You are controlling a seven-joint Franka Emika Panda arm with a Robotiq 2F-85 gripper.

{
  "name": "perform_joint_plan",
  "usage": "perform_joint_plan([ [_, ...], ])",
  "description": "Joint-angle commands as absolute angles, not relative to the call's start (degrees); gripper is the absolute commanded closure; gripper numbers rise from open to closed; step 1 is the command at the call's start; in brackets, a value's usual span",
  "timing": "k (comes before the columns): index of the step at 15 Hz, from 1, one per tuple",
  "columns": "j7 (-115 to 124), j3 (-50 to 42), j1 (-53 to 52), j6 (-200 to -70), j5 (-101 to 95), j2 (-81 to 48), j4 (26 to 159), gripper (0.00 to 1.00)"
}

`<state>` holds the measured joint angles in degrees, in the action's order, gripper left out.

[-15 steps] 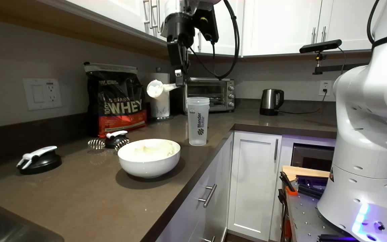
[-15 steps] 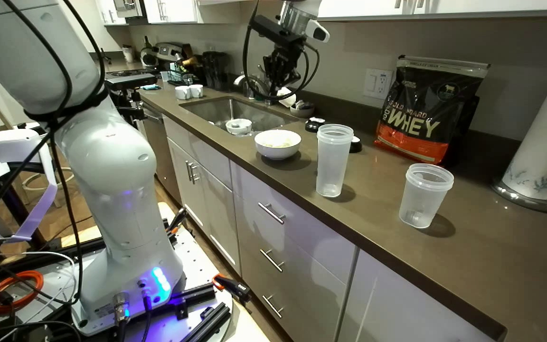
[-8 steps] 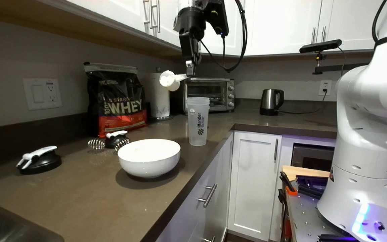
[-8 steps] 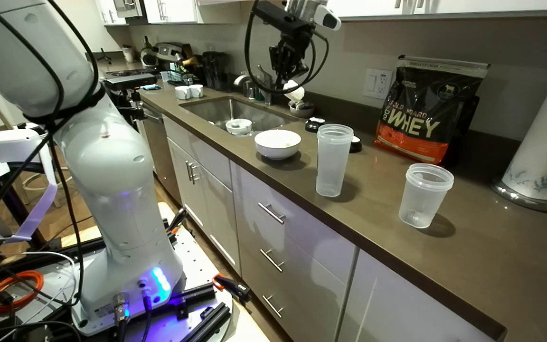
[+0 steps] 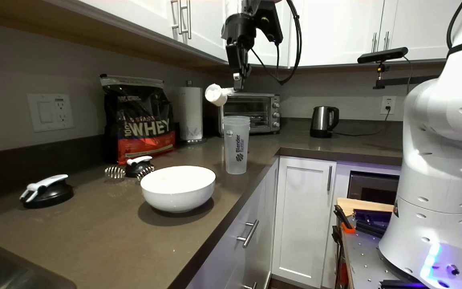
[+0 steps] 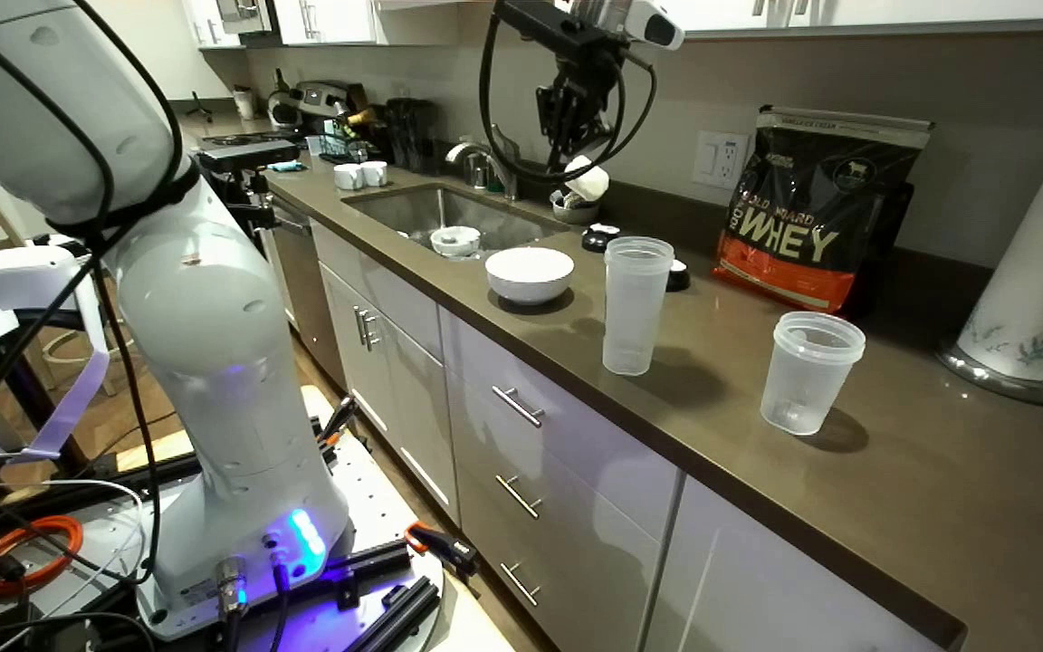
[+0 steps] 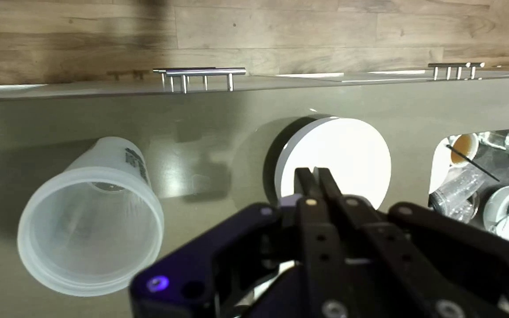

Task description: Take one scoop of the contents in the white bowl and put into the clear cup at the left

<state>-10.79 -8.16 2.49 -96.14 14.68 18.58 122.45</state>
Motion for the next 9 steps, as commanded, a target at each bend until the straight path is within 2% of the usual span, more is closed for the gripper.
perform_joint_plan([
  [1,-10.4,-8.4,4.1,-95.3,12.6,19.8,123.4,0.99],
  [9,-9.9,-9.7,5.9,-95.3,10.1,19.9,123.8,0.99],
])
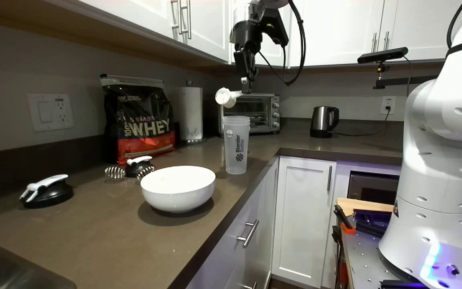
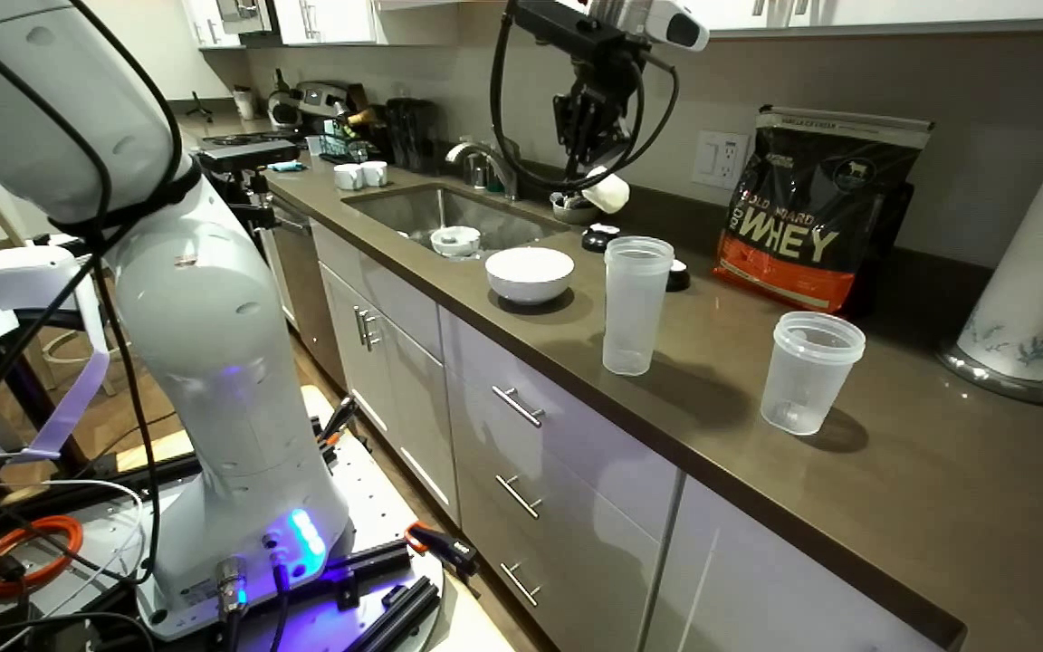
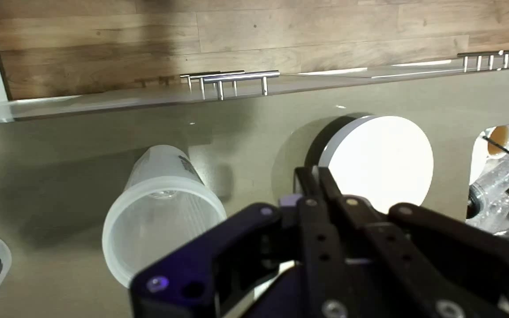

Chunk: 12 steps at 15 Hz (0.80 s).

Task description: Take one scoop of the contents in the white bowl and put into the clear cup at the left

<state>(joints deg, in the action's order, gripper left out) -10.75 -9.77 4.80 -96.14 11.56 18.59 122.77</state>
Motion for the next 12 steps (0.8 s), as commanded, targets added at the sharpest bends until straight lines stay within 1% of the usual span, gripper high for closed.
perform_joint_plan([
  [1,-9.8,-9.8,6.1,-95.3,9.7,19.9,123.8,0.99],
  [12,-8.0,-9.5,7.0,-96.6,4.0,20.7,124.7,0.99],
])
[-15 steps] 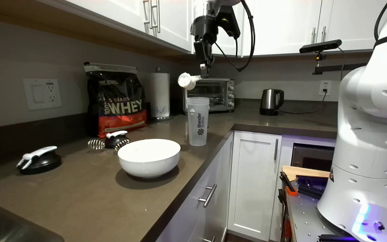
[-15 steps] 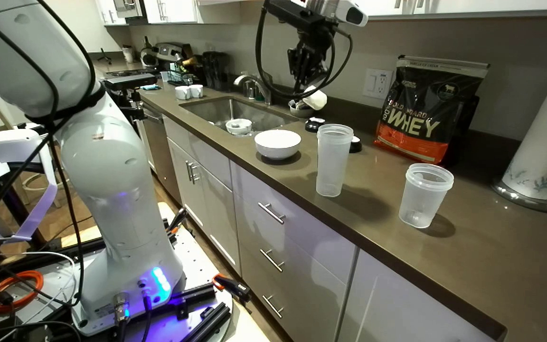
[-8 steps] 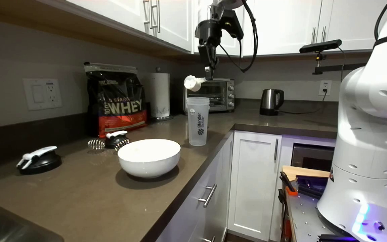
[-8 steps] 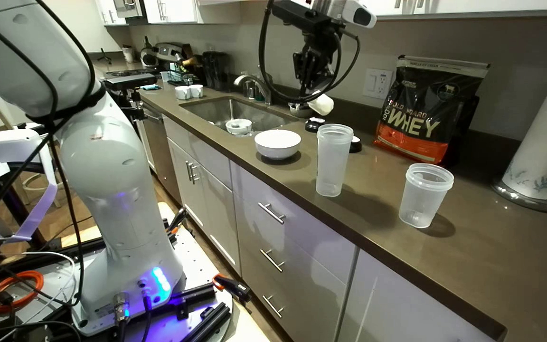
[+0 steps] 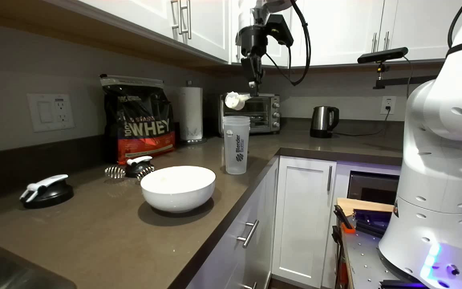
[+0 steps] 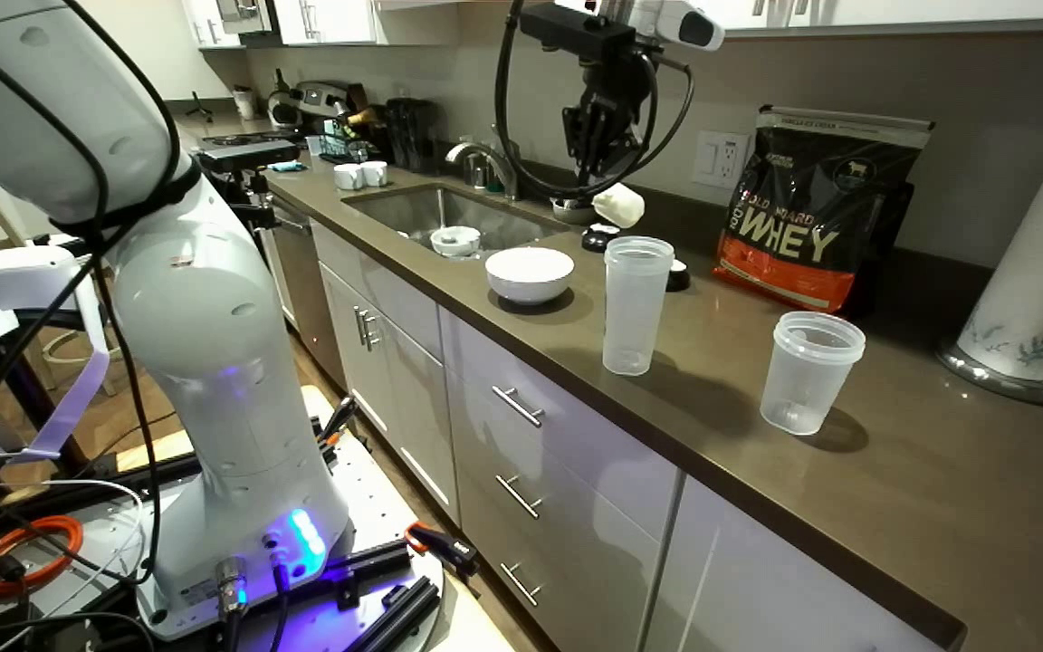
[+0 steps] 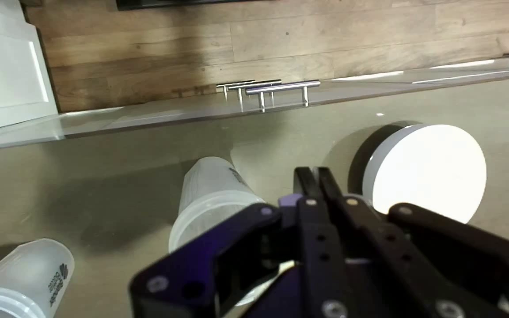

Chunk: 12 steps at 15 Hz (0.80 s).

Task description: Take one scoop of the contents in the white bowl and put into the clear cup at the left

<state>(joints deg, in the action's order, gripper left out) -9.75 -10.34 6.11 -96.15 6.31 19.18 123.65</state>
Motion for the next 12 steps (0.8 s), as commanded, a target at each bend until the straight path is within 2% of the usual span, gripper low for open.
perform_joint_plan([
  [1,-7.9,-9.5,7.0,-96.6,3.6,20.7,124.8,0.99],
  [12,-8.7,-10.9,7.6,-97.1,3.4,19.4,125.1,0.99],
])
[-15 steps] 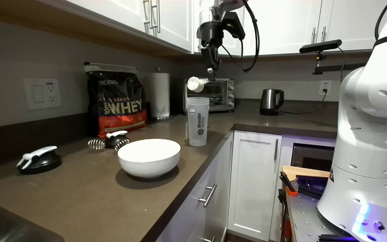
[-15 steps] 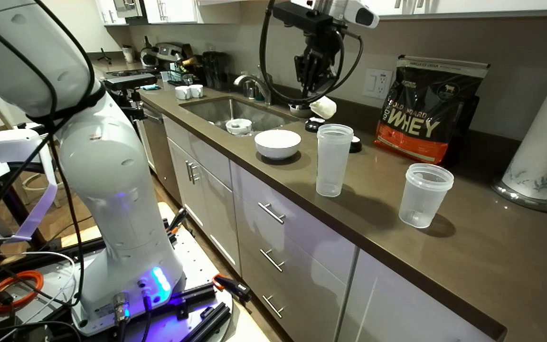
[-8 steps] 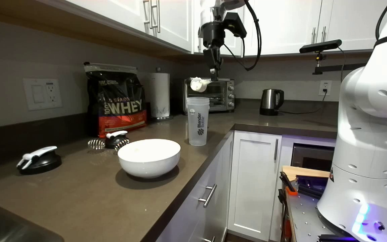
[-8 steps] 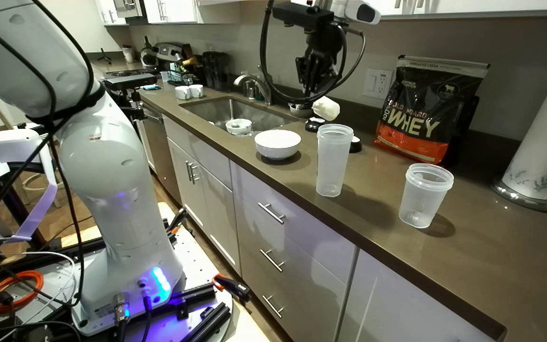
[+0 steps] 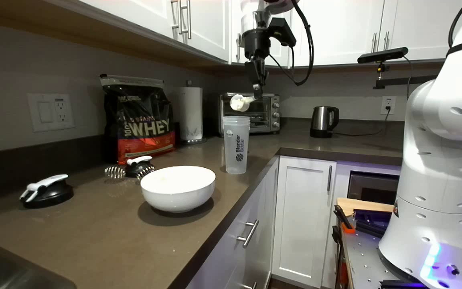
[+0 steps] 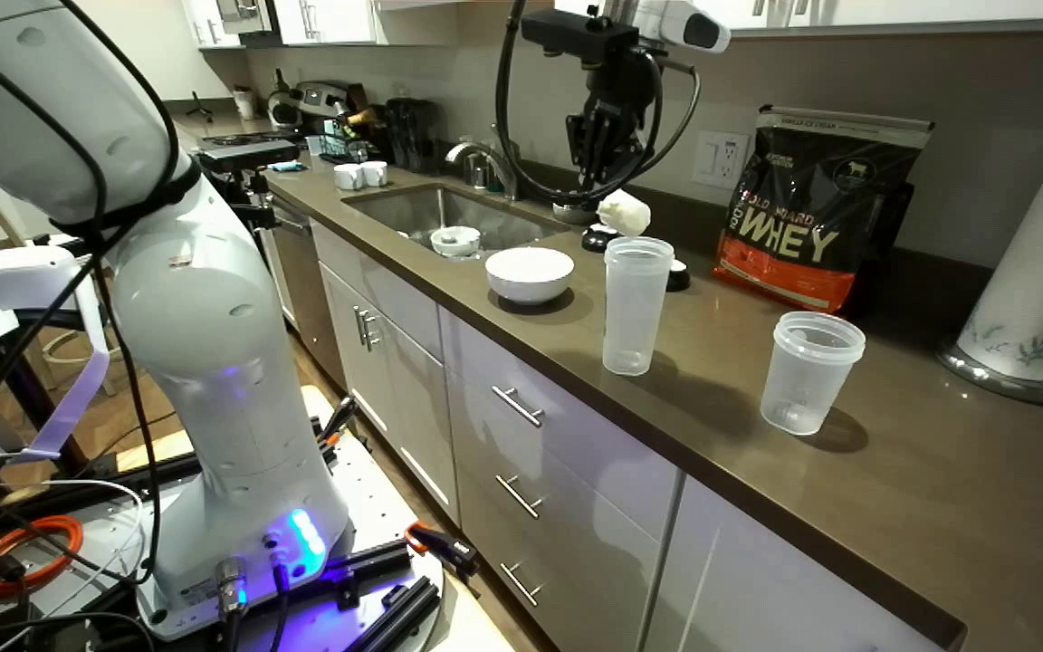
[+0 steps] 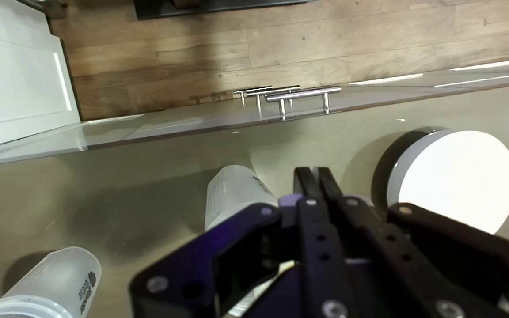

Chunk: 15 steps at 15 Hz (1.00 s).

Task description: Take one scoop of the contents in the white bowl and put into the clear cup at the left

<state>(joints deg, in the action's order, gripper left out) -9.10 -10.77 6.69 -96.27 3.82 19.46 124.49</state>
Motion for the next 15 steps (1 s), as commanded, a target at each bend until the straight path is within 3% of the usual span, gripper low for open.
perform_joint_plan([
  [1,-8.7,-11.1,7.6,-97.2,3.4,19.2,125.2,0.99],
  [15,-8.3,-11.4,7.8,-102.2,2.6,16.8,124.8,0.99],
])
